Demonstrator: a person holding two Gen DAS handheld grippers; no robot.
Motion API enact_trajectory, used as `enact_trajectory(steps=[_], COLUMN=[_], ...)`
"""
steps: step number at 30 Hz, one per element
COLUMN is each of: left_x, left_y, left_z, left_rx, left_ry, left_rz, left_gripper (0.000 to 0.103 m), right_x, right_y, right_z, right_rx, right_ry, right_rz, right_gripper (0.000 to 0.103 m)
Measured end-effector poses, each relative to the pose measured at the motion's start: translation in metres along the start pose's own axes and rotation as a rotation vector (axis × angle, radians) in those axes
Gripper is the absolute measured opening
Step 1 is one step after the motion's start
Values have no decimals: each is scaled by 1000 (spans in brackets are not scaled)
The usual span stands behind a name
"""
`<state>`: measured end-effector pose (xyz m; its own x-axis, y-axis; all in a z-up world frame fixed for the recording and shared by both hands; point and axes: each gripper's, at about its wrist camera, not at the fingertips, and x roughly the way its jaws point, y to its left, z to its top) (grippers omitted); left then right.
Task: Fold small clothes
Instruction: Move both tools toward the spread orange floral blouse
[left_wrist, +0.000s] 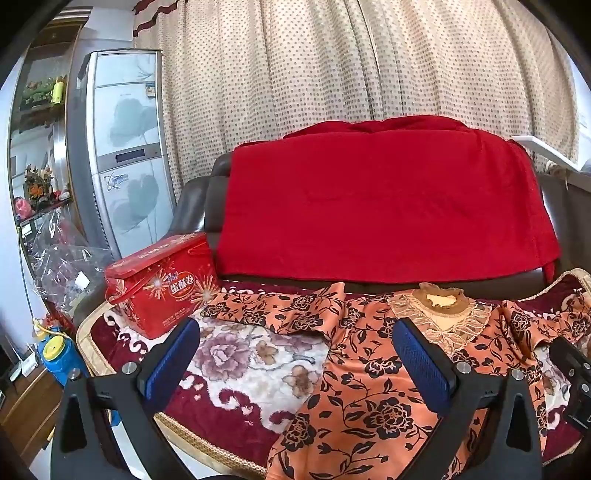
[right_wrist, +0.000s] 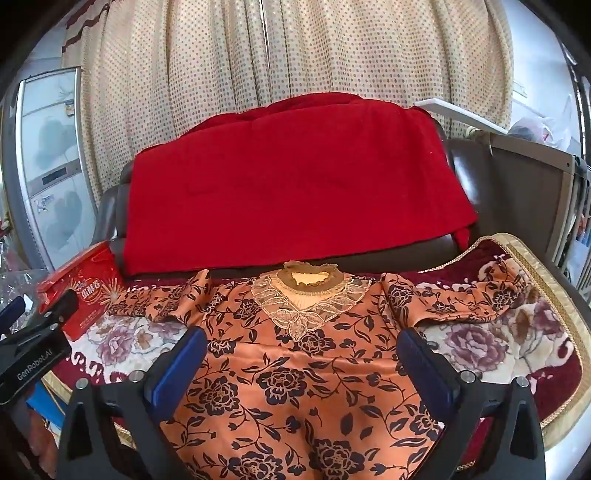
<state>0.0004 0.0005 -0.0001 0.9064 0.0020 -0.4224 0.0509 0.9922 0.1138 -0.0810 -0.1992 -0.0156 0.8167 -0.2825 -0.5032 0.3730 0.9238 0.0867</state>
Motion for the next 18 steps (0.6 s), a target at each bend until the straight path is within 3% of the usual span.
enact_trajectory(steps=[18], left_x=[20], left_y=[37], left_z=[-8], left_rx=[-83], left_ry=[42], left_rz=[80], left_gripper=[103], right_x=[20], right_y=[17], right_z=[-1], right_rx=[-49], right_ry=[23], right_rz=[35], right_gripper=[103])
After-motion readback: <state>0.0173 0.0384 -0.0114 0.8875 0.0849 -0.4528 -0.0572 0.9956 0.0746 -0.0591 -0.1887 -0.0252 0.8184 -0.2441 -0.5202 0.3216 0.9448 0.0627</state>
